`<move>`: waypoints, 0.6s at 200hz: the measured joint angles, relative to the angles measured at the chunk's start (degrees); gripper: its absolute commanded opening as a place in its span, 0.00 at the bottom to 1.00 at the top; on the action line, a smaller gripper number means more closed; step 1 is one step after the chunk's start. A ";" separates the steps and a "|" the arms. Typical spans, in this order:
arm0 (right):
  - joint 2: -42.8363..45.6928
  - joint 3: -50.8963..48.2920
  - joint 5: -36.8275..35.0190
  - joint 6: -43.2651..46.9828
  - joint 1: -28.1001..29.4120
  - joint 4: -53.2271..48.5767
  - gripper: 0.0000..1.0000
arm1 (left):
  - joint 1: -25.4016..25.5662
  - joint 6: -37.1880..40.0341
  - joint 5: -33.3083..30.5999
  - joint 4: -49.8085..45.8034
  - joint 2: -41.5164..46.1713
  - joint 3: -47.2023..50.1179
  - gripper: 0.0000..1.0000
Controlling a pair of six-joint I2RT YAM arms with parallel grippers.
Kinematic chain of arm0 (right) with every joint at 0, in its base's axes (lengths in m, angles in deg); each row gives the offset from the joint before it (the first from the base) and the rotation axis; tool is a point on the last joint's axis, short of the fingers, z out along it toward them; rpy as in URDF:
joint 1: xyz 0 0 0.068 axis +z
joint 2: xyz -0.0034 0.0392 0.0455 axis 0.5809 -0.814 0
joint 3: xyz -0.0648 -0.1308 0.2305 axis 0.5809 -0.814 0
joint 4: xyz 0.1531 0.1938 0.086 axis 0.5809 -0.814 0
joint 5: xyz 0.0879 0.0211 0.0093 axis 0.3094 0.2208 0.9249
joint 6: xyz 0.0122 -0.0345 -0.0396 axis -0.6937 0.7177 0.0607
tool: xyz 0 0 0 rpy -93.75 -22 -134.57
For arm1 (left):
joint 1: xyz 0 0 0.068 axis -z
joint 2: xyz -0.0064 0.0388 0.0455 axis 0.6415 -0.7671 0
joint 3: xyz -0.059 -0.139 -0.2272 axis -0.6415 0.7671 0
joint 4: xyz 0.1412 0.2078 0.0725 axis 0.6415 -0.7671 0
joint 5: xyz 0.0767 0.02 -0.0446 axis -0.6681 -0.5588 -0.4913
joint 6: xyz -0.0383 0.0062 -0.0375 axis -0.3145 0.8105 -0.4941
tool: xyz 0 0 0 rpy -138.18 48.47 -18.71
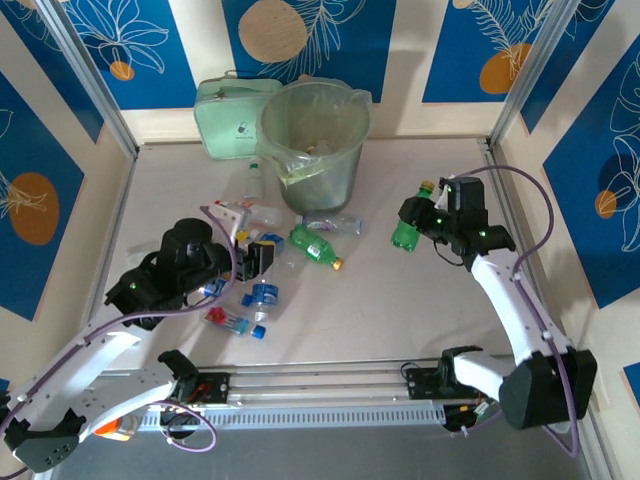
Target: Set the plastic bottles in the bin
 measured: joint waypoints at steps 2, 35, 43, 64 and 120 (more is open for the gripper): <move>0.26 0.50 0.13 0.42 0.46 0.00 0.44 | 0.00 -0.02 0.11 -0.09 0.00 -0.15 0.70; 0.50 9.94 0.02 5.53 7.85 0.02 0.42 | 0.00 -0.33 0.02 -1.53 0.09 -3.52 0.71; -0.13 12.66 -0.13 6.73 9.35 -0.02 0.42 | 0.00 0.00 -0.57 -1.60 0.50 -4.00 0.71; -3.72 20.59 -0.33 9.31 11.63 0.28 0.42 | 0.00 1.20 -3.10 -1.88 2.27 -4.37 0.71; -21.94 40.89 -1.38 13.40 13.49 0.83 0.42 | 0.00 4.15 -7.41 0.90 5.60 1.49 0.71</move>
